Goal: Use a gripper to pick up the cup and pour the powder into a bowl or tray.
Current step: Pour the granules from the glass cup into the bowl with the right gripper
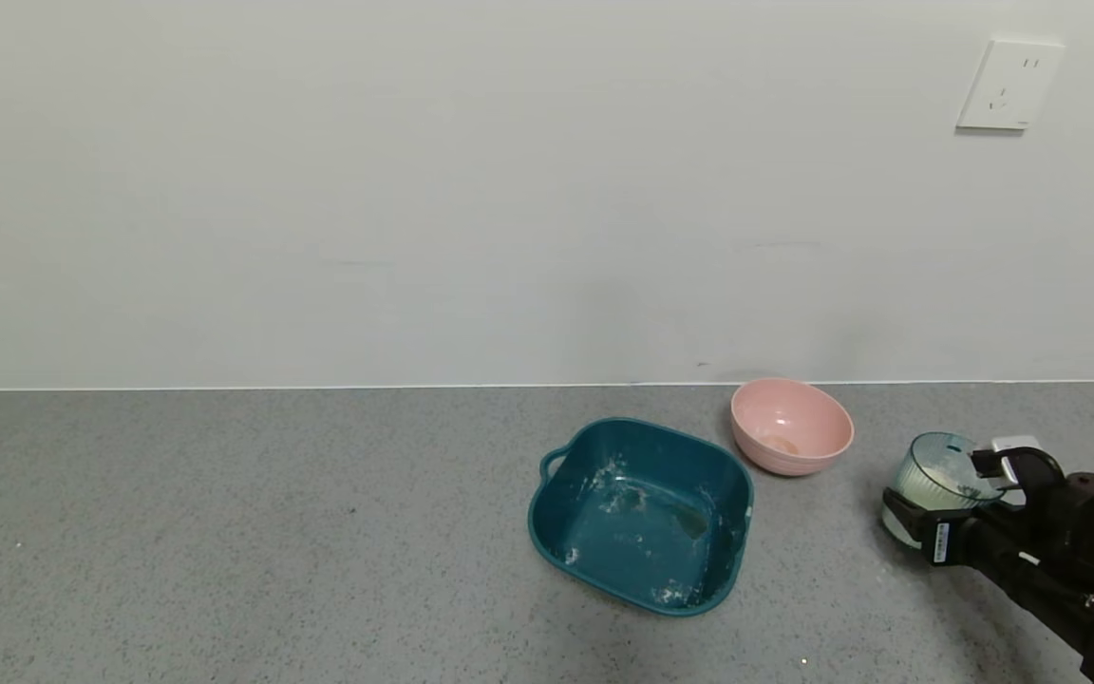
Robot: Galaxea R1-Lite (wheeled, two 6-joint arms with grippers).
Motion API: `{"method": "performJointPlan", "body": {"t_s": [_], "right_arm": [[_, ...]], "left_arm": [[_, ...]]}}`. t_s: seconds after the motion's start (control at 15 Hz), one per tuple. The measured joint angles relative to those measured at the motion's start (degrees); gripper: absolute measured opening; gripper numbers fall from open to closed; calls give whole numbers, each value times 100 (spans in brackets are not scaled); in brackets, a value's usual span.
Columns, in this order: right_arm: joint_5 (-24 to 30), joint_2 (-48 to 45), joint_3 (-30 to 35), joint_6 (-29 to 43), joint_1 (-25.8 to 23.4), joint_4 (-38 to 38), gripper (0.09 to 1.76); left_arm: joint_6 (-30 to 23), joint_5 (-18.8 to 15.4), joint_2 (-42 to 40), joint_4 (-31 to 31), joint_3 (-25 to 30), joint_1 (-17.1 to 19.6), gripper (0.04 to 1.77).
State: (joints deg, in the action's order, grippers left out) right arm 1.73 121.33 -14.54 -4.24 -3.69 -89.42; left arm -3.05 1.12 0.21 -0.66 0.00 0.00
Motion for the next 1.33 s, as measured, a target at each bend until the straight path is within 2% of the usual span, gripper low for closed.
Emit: {"method": "performJointPlan", "body": {"t_s": [0.33, 0.53, 0.8, 1.07, 1.33], "right_arm": [[-2, -155, -56, -173, -7, 34, 135], [0, -317, -127, -199, -7, 299, 135], [0, -780, -466, -206, -7, 1324, 135], [-124, -1348, -1142, -358, -21, 2578, 135], [-255, -1563, -1762, -608, -52, 3156, 134]], "left_arm": [[2, 0, 0, -2, 0, 0, 172], [0, 0, 0, 0, 0, 0, 172], [0, -2, 0, 0, 0, 0, 172], [0, -2, 0, -2, 0, 0, 172], [2, -2, 0, -2, 0, 0, 172]]}}
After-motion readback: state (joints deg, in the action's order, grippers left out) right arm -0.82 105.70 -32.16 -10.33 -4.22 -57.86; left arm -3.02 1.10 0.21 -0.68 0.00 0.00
